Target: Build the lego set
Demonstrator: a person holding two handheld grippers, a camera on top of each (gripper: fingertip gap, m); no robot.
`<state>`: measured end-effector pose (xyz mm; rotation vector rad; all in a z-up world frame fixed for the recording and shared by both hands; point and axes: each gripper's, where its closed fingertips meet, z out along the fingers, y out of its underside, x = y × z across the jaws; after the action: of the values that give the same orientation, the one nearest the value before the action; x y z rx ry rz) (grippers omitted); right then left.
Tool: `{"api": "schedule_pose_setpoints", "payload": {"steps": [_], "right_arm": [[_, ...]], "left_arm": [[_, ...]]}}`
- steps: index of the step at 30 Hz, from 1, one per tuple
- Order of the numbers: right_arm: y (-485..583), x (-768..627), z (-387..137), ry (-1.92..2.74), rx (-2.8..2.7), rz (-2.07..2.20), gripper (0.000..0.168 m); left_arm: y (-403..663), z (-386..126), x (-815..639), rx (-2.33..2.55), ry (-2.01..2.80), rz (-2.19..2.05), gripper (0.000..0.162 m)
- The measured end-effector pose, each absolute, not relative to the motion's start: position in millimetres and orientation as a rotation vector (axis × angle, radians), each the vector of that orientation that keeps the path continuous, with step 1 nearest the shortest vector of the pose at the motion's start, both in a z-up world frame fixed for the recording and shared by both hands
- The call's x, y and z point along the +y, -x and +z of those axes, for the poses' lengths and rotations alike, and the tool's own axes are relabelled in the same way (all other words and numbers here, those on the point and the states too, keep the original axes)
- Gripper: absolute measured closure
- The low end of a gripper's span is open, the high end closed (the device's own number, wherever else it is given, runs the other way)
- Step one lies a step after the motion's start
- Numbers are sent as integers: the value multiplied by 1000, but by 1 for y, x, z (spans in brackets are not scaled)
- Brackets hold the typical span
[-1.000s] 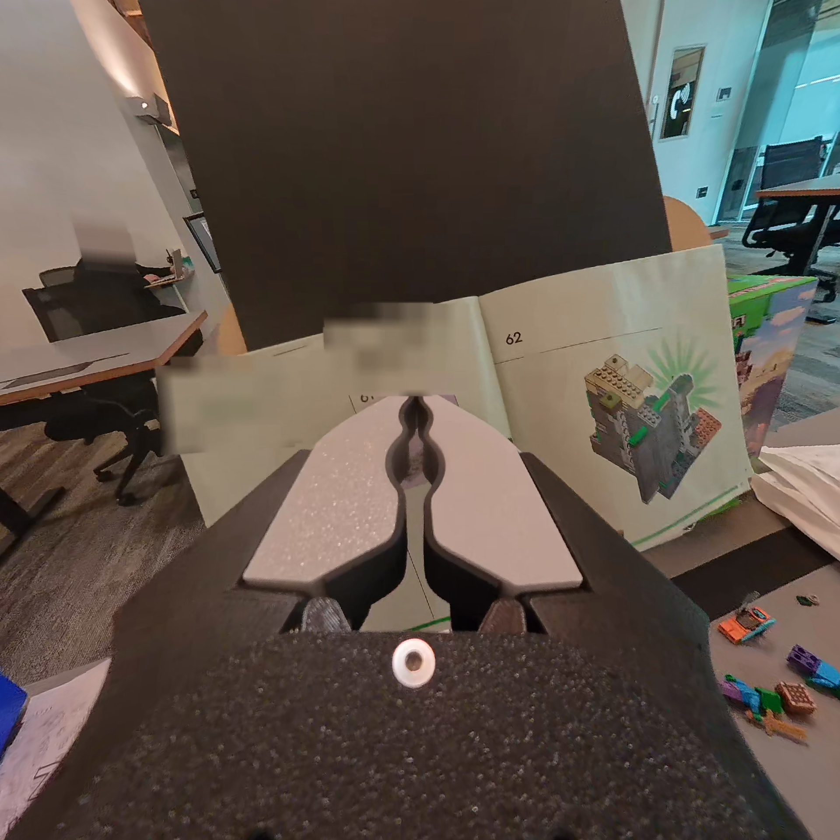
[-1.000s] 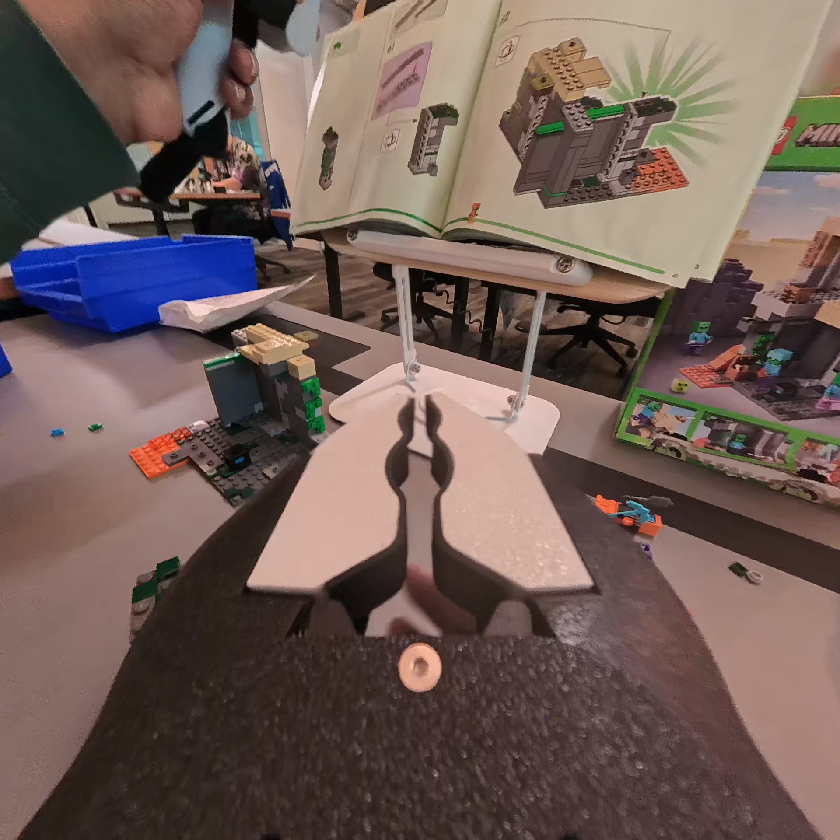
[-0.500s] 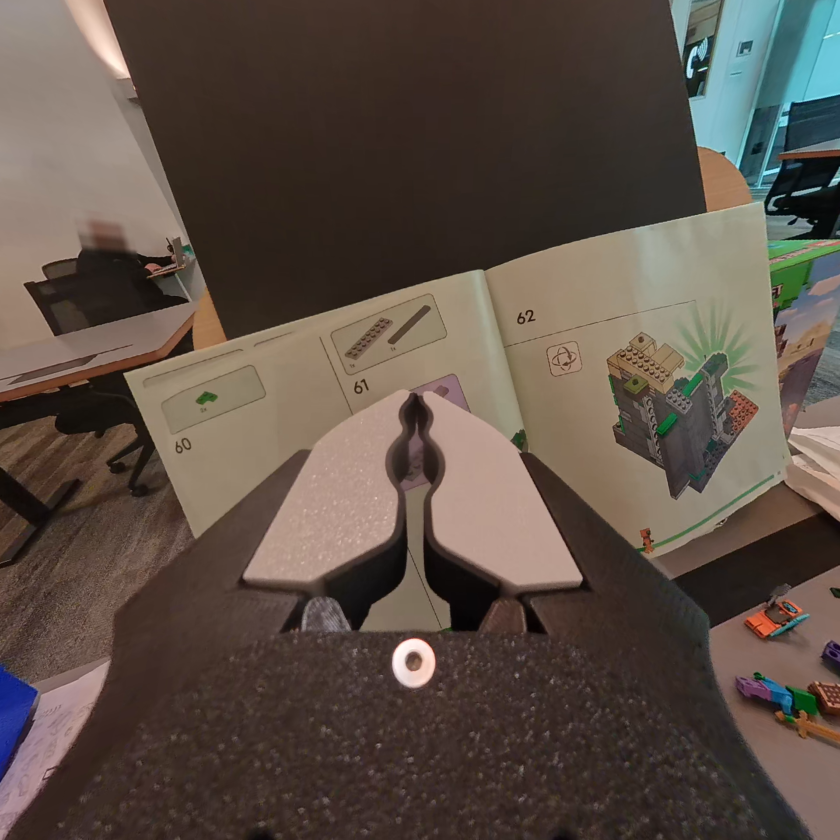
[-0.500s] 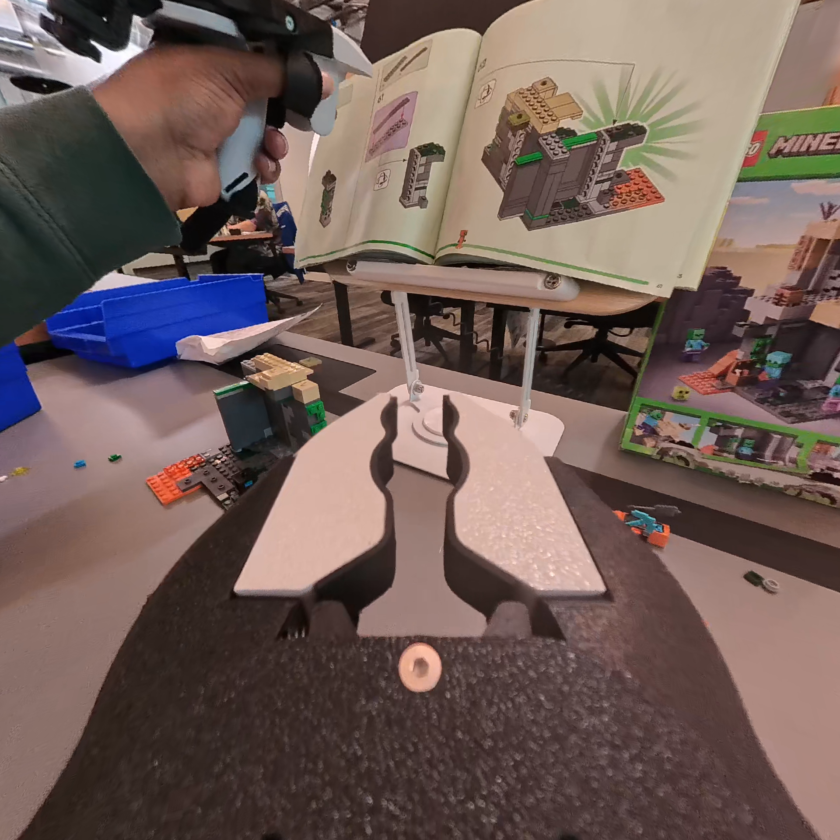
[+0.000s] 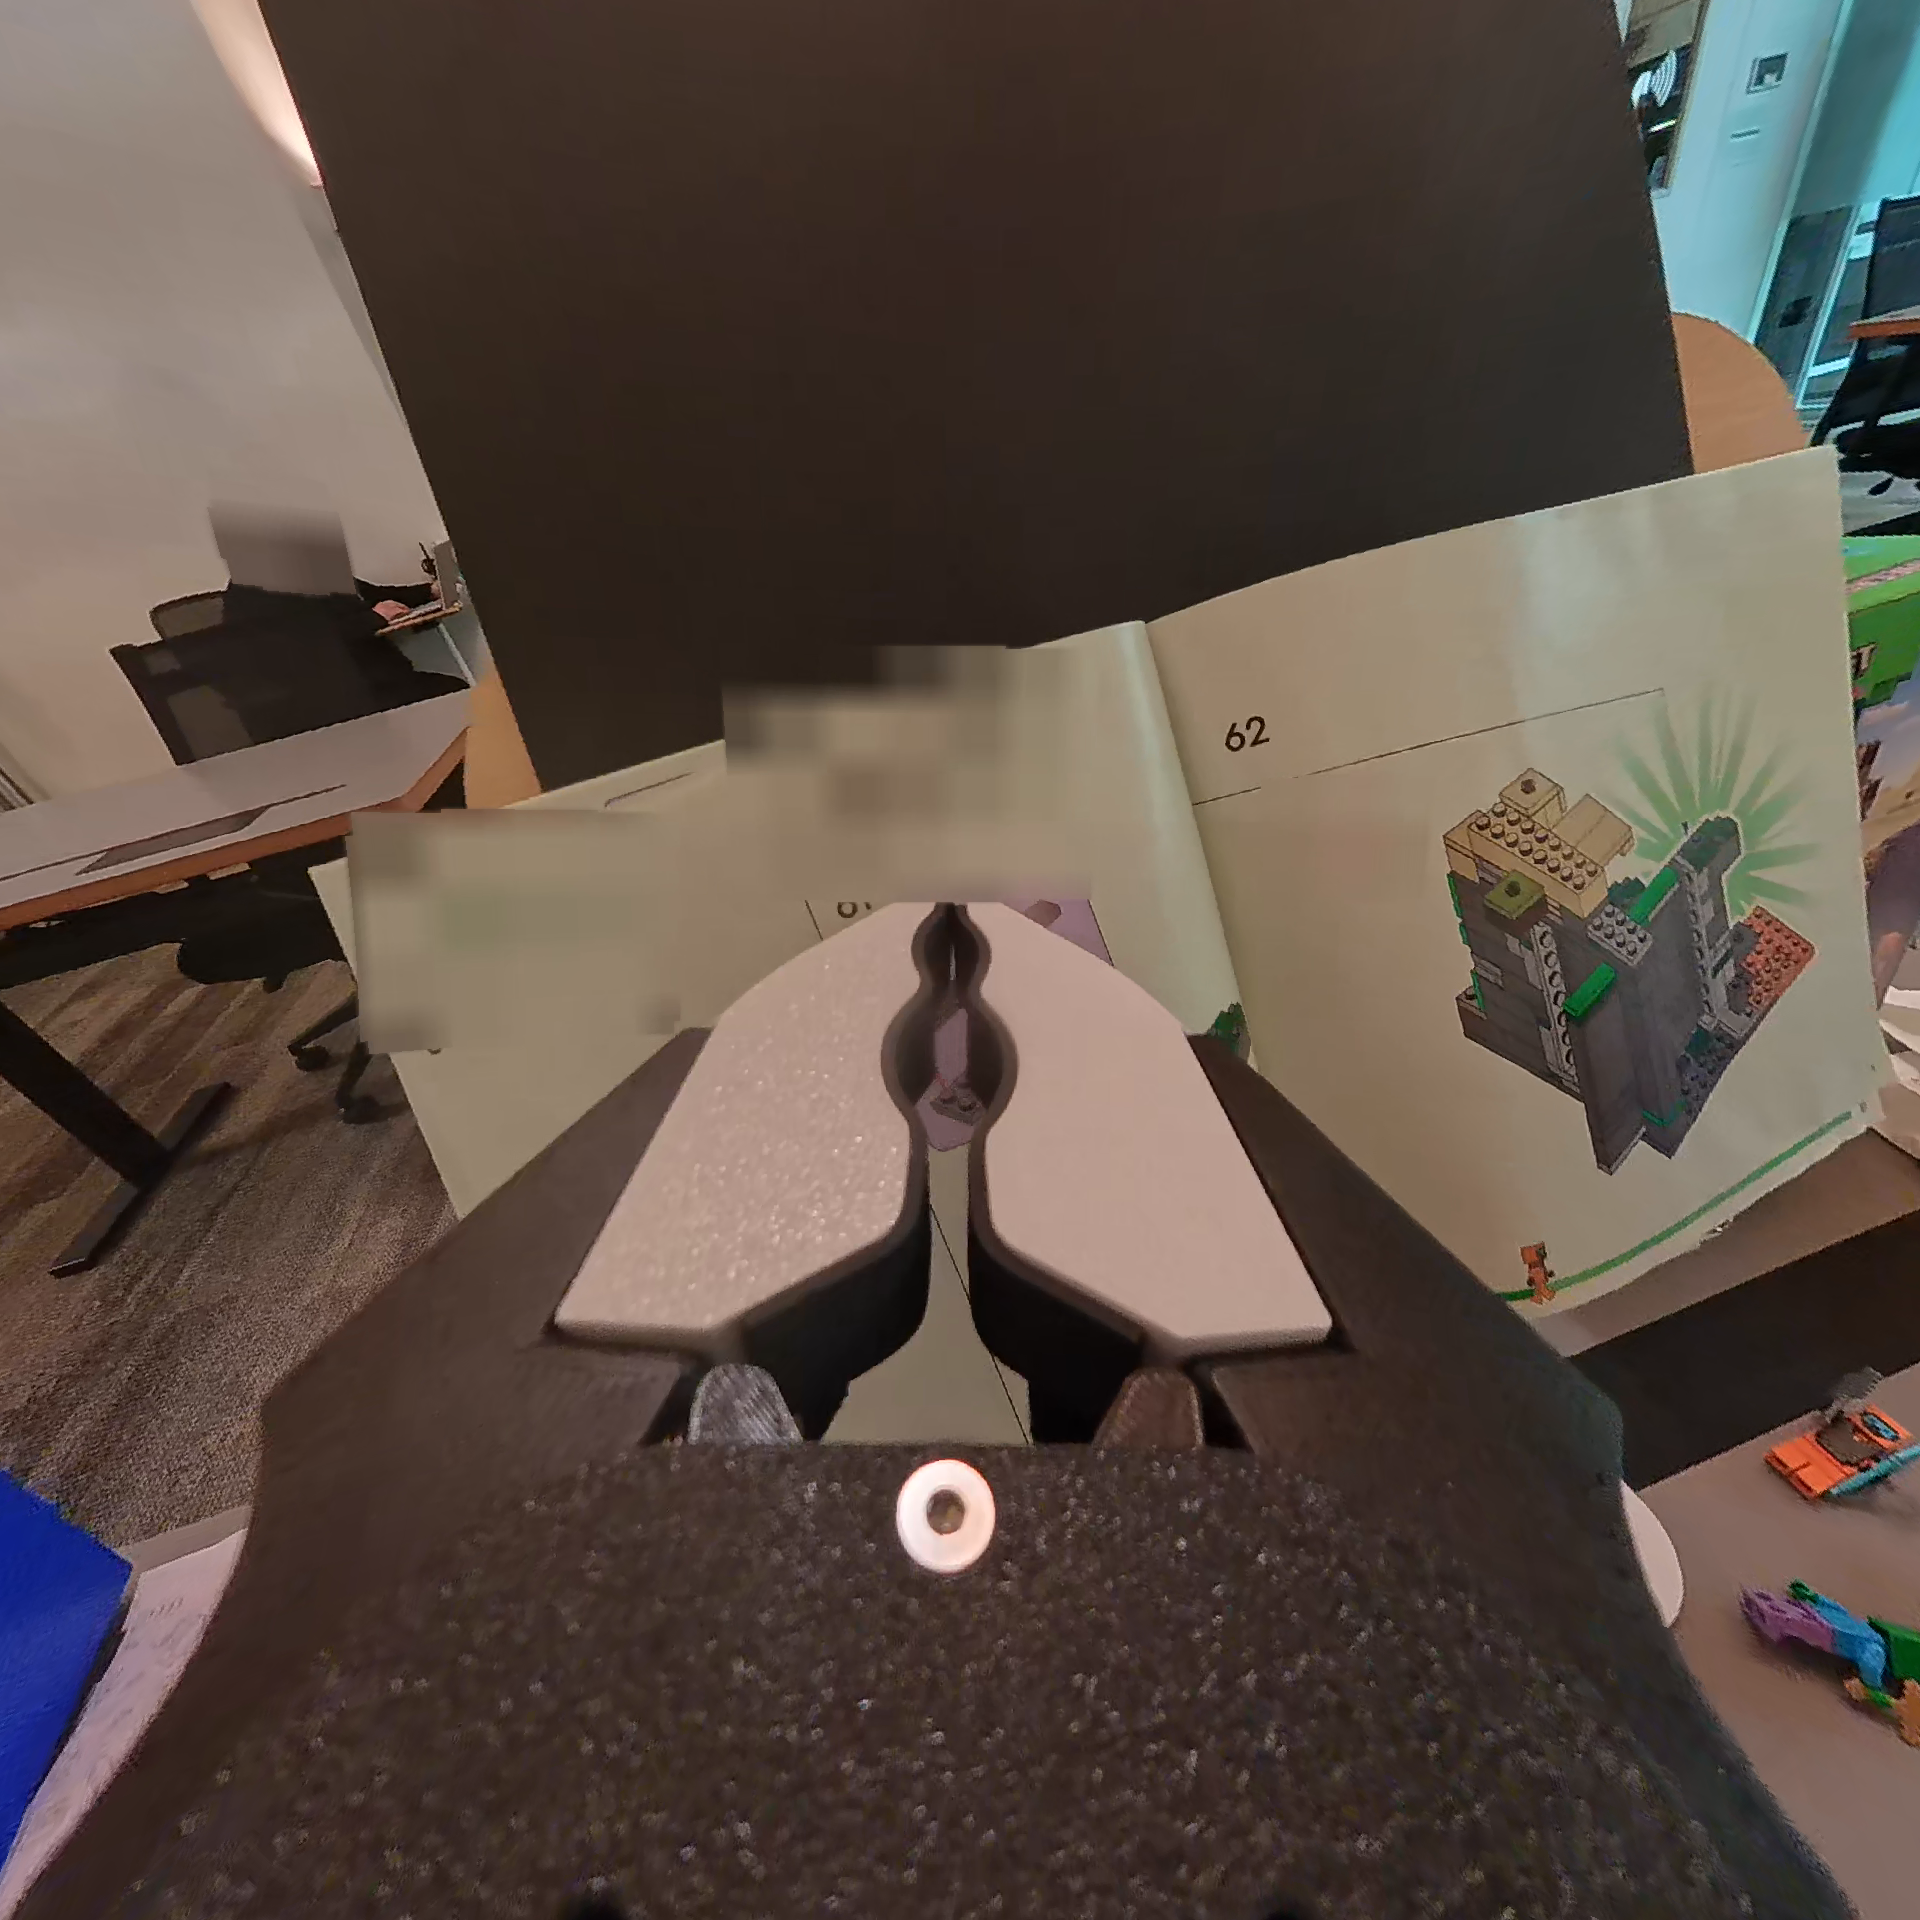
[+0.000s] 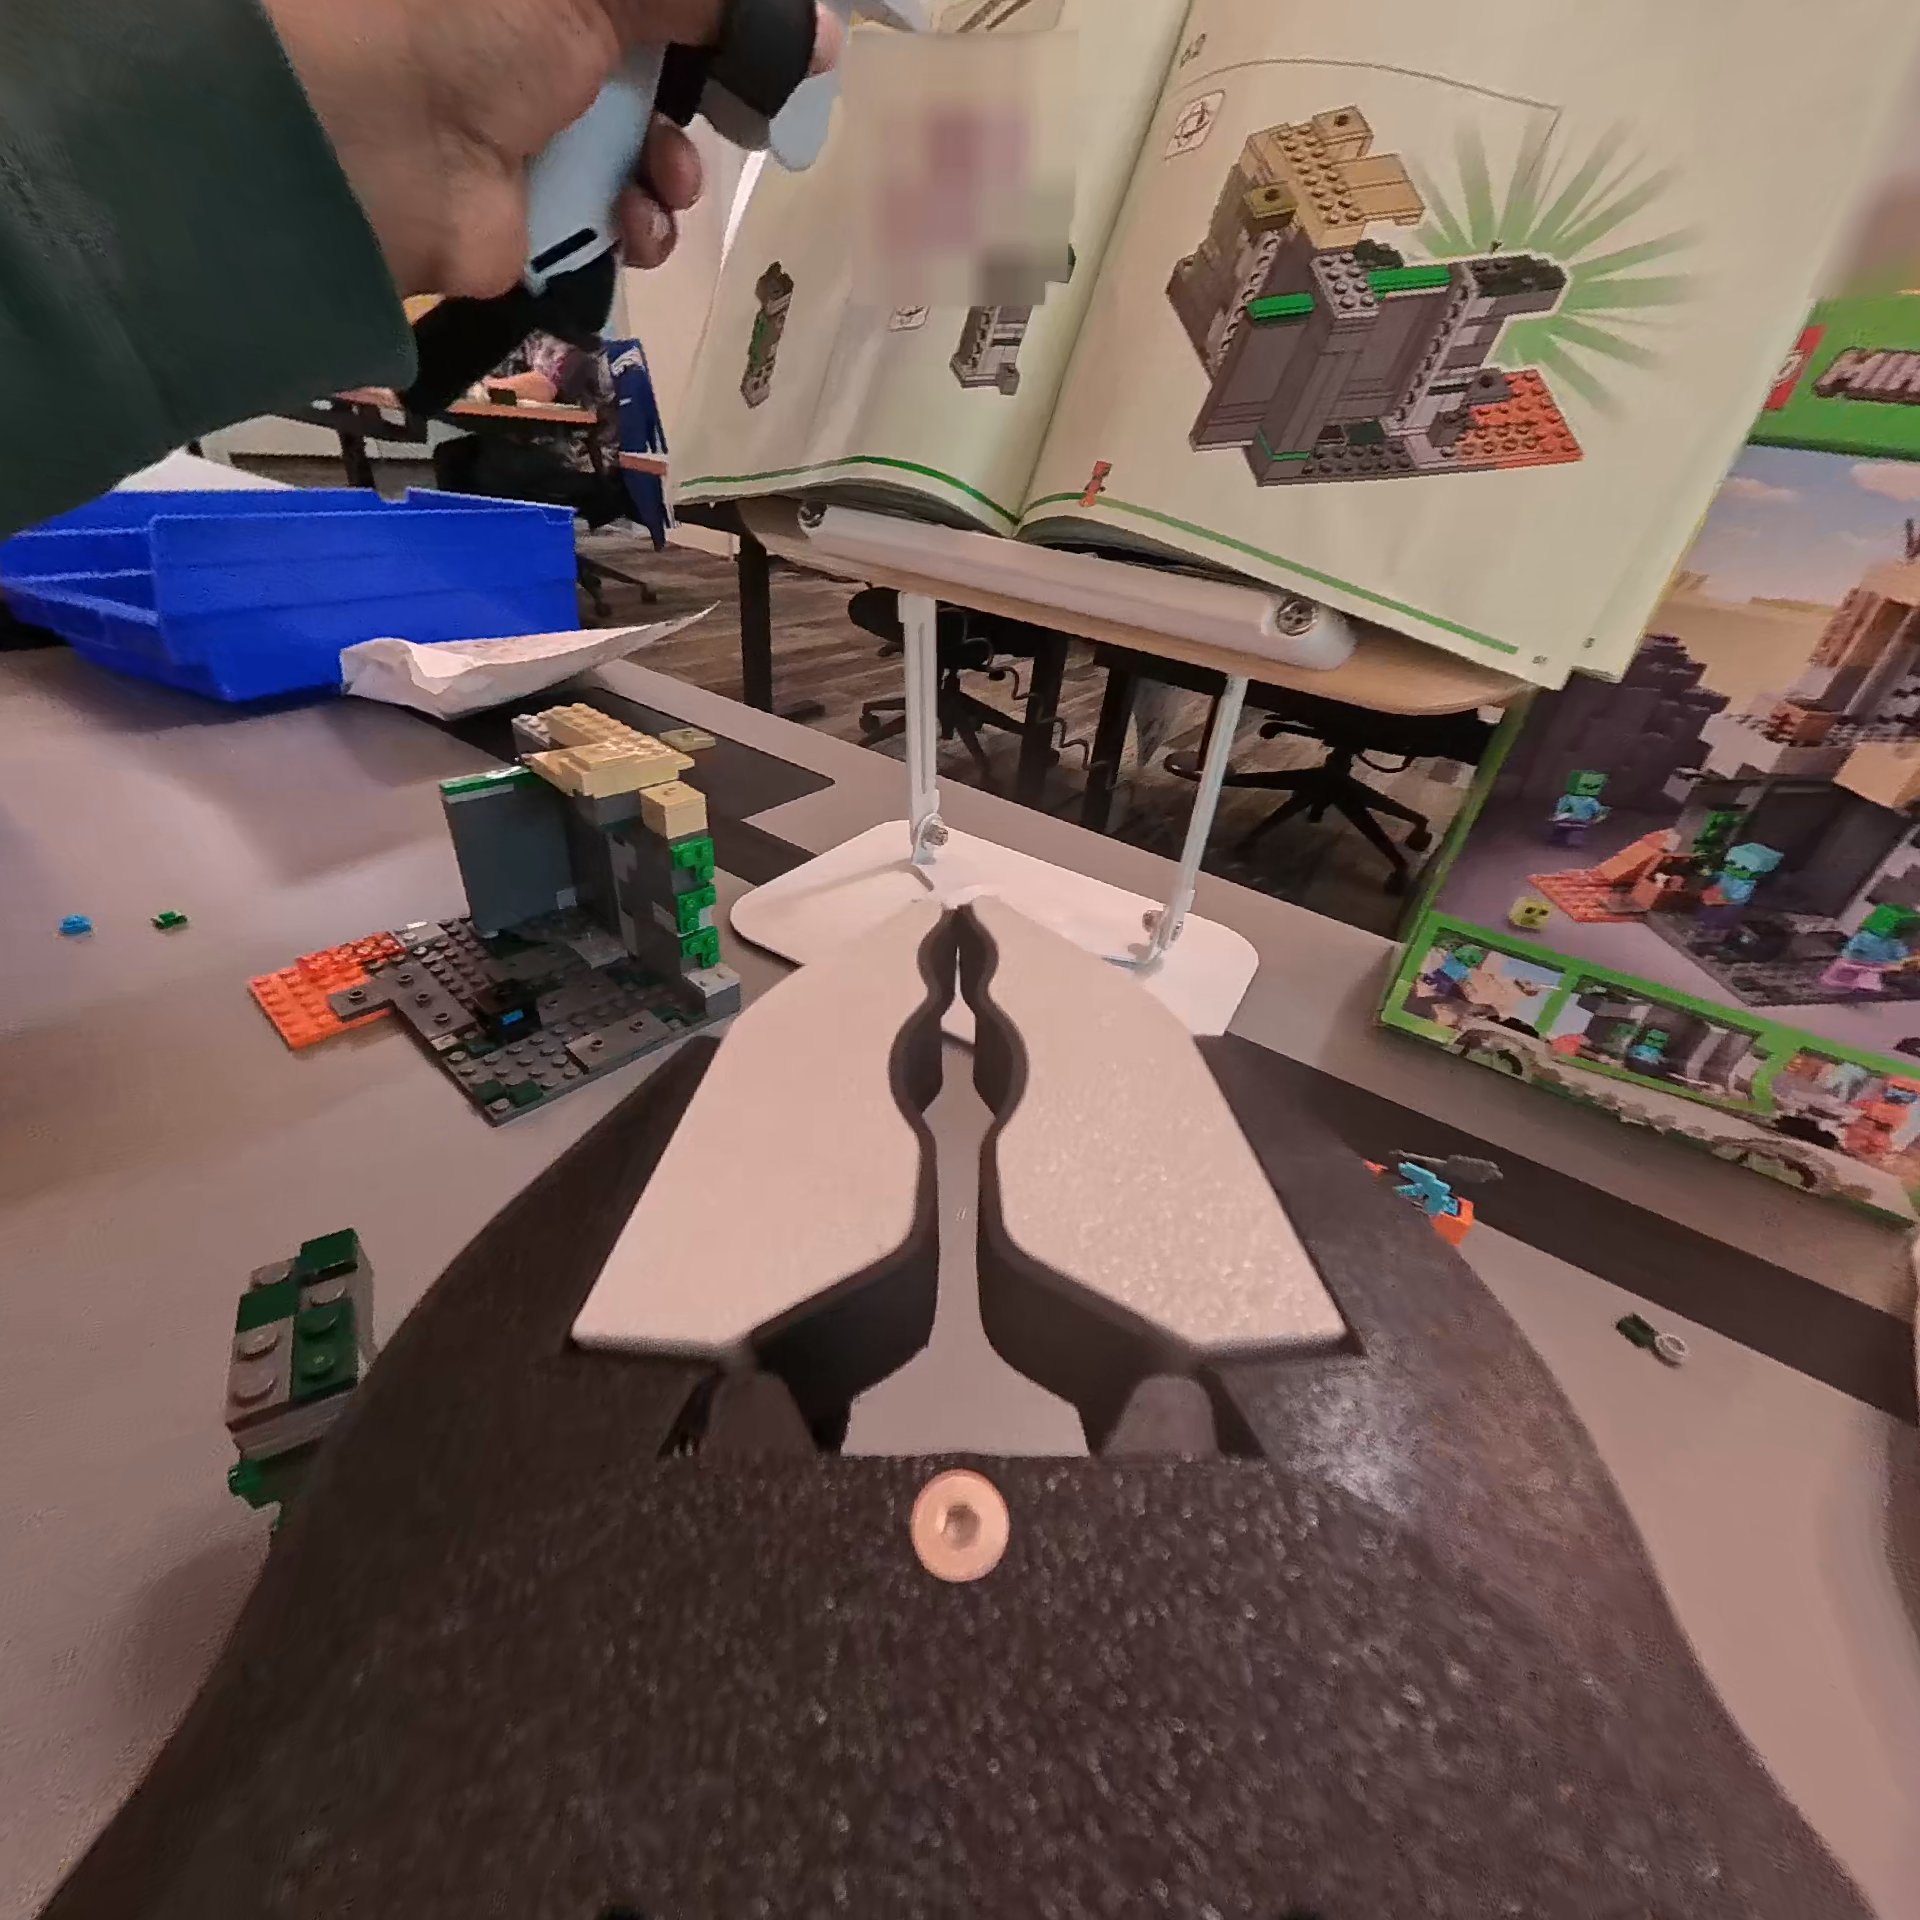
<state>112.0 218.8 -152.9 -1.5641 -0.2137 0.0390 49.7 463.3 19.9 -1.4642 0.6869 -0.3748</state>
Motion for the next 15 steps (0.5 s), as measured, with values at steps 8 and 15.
{"api": "schedule_pose_setpoints", "payload": {"steps": [8, 15], "right_arm": [[-103, 219, -155, 1565, -247, 90, 168], [-101, 218, -156, 1568, -254, 108, 168]], "left_arm": [[-51, 22, 464, 682, 1458, -379, 162], [-60, 16, 453, 713, 1444, -399, 162]]}}
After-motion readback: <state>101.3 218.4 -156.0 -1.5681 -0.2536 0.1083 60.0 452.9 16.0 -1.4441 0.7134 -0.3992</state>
